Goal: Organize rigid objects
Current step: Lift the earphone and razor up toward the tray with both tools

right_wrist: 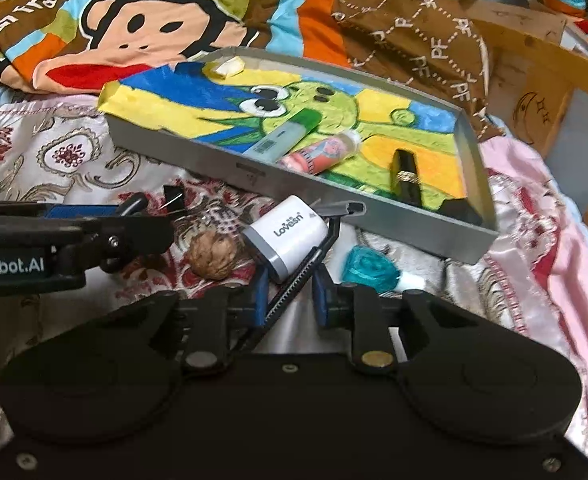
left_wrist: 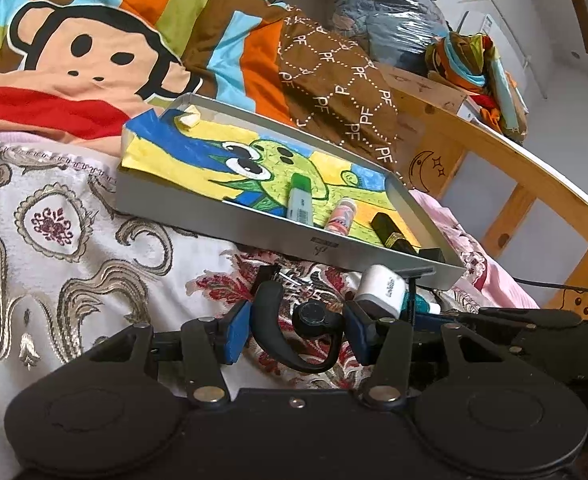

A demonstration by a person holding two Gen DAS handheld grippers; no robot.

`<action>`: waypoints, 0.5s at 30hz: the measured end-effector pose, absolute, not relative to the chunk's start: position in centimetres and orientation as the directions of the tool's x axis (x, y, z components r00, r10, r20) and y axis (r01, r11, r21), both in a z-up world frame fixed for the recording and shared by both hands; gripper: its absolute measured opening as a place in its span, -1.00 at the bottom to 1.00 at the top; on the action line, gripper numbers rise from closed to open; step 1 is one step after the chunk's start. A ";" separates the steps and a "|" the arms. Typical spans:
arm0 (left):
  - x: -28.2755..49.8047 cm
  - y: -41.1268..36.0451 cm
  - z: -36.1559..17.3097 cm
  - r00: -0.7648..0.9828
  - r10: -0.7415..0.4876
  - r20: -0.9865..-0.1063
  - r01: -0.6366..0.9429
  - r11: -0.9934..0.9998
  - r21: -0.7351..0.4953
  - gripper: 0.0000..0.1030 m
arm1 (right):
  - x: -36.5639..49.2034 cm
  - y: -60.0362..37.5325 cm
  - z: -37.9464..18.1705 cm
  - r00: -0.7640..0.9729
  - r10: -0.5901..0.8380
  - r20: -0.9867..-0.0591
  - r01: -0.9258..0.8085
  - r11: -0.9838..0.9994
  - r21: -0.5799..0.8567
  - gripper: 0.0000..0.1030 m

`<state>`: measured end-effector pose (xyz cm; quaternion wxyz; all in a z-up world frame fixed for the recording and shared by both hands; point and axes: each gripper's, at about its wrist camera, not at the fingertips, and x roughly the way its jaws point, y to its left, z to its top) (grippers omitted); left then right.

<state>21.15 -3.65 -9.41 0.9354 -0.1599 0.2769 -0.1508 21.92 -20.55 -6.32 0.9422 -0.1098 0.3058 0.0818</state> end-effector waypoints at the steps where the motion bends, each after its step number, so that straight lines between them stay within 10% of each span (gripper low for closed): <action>1: 21.1 -3.7 -9.4 0.803 -0.371 -0.466 0.195 0.903 -0.382 0.01 | 21.8 -20.8 -6.1 0.807 0.081 -0.584 -0.212 0.964 -0.158 -0.72; 15: 20.7 -4.8 -9.3 0.809 -0.376 -0.451 0.231 0.910 -0.345 0.01 | 22.5 -25.1 -5.6 0.737 0.119 -0.665 -0.184 0.983 -0.028 -0.69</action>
